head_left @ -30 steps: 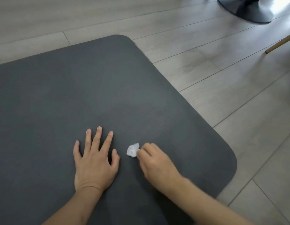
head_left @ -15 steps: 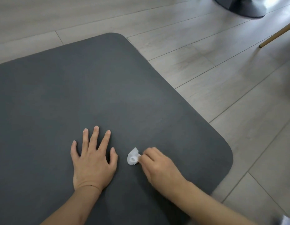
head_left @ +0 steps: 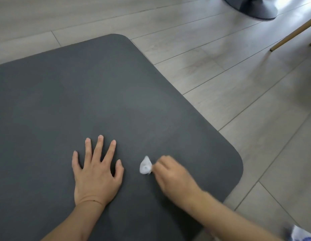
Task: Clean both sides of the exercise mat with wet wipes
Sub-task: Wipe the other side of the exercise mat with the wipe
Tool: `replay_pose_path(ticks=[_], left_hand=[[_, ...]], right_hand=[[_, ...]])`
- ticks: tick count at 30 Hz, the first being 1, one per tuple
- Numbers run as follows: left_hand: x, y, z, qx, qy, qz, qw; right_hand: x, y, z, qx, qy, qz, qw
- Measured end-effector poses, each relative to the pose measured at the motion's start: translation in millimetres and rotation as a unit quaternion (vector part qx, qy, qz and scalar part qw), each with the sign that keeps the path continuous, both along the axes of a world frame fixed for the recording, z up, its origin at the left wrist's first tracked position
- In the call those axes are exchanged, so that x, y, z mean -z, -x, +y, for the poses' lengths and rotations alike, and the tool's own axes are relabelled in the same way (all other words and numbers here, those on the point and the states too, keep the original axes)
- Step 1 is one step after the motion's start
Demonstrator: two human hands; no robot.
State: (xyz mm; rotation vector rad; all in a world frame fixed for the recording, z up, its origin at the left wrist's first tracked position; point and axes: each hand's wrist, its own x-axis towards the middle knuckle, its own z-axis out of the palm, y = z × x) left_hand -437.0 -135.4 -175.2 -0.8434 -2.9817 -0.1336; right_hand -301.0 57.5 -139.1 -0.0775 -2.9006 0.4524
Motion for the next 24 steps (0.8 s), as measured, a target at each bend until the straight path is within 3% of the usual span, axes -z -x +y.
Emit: replay_pose_path(ticks=[2,5,7,9,12,14,16,20,22,24], left_hand=[[0,1,0,0.027,-0.003,0.009,1.000],[1,2,0,0.039,-0.001,0.011,0.999],[1,2,1,0.039,0.002,0.010,0.999],[1,3,0,0.039,0.002,0.011,0.999],[2,2,0,0.040,-0.007,0.012,0.999],[2,2,0,0.038,-0.005,0.010,0.999],[1,2,0,0.039,-0.006,0.010,0.999],[1,3,1,0.039,-0.003,0.013,0.999],[2,2,0,0.039,-0.003,0.011,0.999],[1,2,0,0.040,-0.002,0.012,0.999]], right_hand=[[2,23,65,0.094,-0.043,0.016,0.994],[-7,43,161,0.299,-0.058,-0.010,0.952],[-8,39,159,0.357,-0.024,0.007,0.934],[-6,29,104,0.331,0.005,0.035,0.943],[-2,-3,-11,0.099,0.050,0.032,0.993],[-1,-12,-29,-0.006,0.021,-0.001,1.000],[2,5,21,0.040,-0.028,0.013,0.999],[-4,29,153,0.326,-0.062,0.019,0.943],[-7,22,134,0.349,-0.041,0.033,0.936],[-4,7,64,0.275,-0.003,0.051,0.960]])
